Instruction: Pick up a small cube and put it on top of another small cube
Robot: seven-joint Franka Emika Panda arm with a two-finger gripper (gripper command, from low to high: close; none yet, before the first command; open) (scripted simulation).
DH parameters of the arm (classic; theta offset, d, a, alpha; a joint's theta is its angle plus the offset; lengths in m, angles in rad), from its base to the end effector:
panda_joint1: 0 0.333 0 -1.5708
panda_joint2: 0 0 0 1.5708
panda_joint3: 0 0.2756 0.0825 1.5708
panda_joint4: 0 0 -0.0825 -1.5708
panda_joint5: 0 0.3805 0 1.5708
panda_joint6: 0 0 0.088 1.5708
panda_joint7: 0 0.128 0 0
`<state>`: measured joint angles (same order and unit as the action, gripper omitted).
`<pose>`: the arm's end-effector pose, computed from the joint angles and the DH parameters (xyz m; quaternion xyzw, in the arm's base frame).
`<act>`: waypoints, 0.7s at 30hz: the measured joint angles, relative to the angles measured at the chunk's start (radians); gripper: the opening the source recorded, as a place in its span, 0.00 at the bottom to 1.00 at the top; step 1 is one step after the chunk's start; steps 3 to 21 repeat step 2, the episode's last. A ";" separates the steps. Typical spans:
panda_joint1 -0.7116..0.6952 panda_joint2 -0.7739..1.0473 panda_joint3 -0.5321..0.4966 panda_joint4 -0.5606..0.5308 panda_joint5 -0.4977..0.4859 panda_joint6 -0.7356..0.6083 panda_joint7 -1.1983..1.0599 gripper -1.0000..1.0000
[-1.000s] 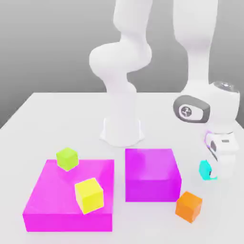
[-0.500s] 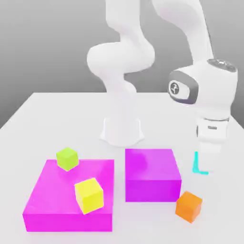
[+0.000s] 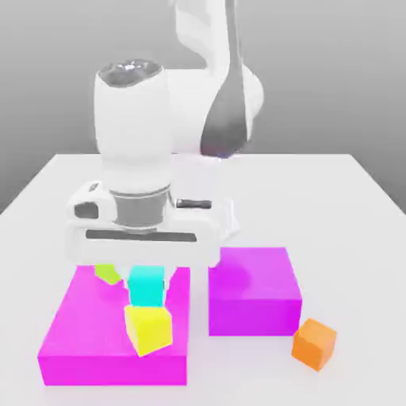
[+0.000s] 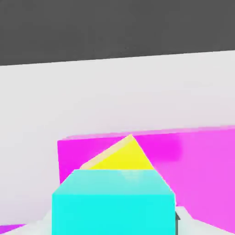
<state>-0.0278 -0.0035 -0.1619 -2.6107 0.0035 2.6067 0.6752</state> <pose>0.4265 -0.0818 0.1954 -0.9073 0.4205 0.0005 0.0011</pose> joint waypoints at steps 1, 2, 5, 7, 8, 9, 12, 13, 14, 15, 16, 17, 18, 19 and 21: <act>-0.001 0.000 0.000 0.000 0.000 0.000 0.000 1.00; -0.002 0.000 0.000 0.000 0.000 0.000 0.000 1.00; -0.002 0.000 0.000 0.000 0.000 0.000 0.000 1.00; -0.002 0.000 0.000 0.000 0.000 0.000 0.000 1.00; -0.002 0.000 0.000 0.000 0.000 0.000 0.000 1.00; -0.002 0.000 0.000 0.000 0.000 0.000 0.000 1.00; -0.002 0.000 0.000 0.000 0.000 0.000 0.000 1.00; -0.002 0.000 0.000 0.000 0.000 0.000 0.000 1.00; -0.002 0.000 0.000 0.000 0.000 0.000 0.000 1.00; -0.002 0.000 0.000 0.000 0.000 0.000 0.000 1.00; -0.002 0.000 0.000 0.000 0.000 0.000 0.000 1.00; -0.002 0.000 0.000 0.000 0.000 0.000 0.000 1.00; -0.002 0.000 0.000 0.000 0.000 0.000 0.000 1.00; -0.002 0.000 0.000 0.000 0.000 0.000 0.000 1.00; -0.002 0.000 0.000 0.000 0.000 0.000 0.000 1.00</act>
